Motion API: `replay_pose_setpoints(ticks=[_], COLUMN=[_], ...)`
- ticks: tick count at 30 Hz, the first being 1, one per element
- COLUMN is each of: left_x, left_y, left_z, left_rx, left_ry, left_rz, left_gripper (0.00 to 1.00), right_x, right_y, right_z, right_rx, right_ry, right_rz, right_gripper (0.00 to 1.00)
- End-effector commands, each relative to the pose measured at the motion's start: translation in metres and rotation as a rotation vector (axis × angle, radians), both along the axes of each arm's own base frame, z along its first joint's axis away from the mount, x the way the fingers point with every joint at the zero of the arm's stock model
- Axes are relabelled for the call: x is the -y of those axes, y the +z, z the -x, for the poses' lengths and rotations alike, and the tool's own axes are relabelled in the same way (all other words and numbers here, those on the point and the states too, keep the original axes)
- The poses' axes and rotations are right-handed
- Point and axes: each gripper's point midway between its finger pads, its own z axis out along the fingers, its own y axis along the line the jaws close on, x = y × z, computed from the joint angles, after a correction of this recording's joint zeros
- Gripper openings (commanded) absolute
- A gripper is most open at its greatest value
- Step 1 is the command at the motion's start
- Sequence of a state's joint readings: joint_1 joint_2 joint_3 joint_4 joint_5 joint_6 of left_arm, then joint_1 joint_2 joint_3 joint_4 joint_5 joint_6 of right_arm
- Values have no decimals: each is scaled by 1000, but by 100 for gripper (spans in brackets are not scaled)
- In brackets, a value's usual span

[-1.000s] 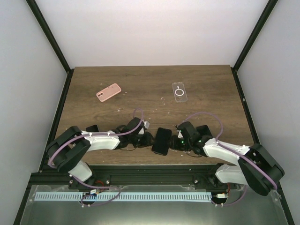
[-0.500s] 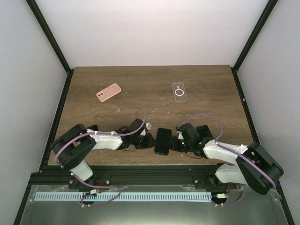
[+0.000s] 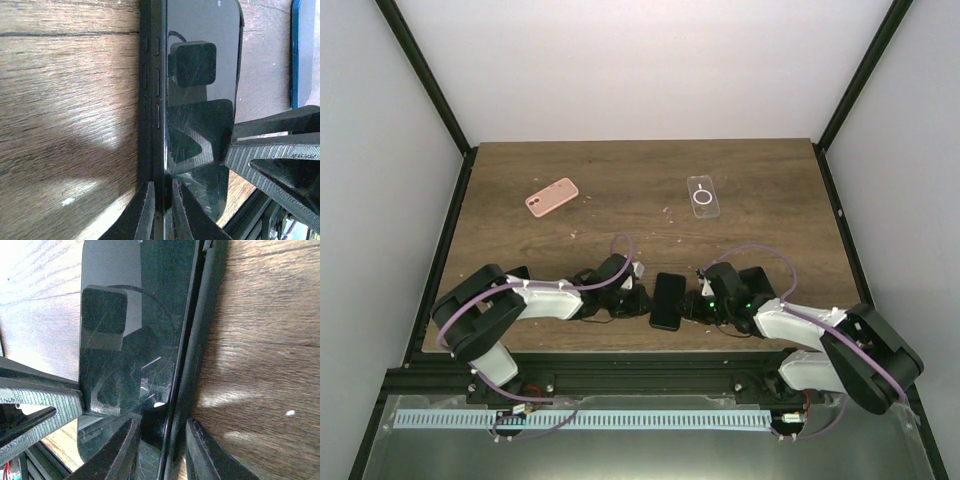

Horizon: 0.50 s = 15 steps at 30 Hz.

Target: Put the phone into the phone case

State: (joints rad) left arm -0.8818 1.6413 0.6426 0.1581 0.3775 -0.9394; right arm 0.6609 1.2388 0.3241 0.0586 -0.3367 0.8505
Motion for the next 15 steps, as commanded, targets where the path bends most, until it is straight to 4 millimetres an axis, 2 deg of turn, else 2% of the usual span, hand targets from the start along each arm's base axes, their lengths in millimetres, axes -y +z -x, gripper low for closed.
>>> replay_pose_setpoints(ticks=[1,4,10,13,15], left_x=[11,2,-9,-10,-9], left_y=[-2,-7,5,11,17], left_z=[15,21,25,21,15], left_rx=[3,-15,2,30,52], left_ry=[-48,-31,-1,4,10], left_rz=[6,-2,23,9,-8], left_gripper=[12,12,16,20,27], right_x=[-30,-34,-40,-28,-20], right_y=[23,28,36,26,23], right_z=[-1,-1,-8,-14,-17], right_rx=[67,87,116,92,95], right_ry=[108,128,152,92,55], right_rz=[-152,-179,-173,-83,-46], right_gripper=[27,27,28,28,31])
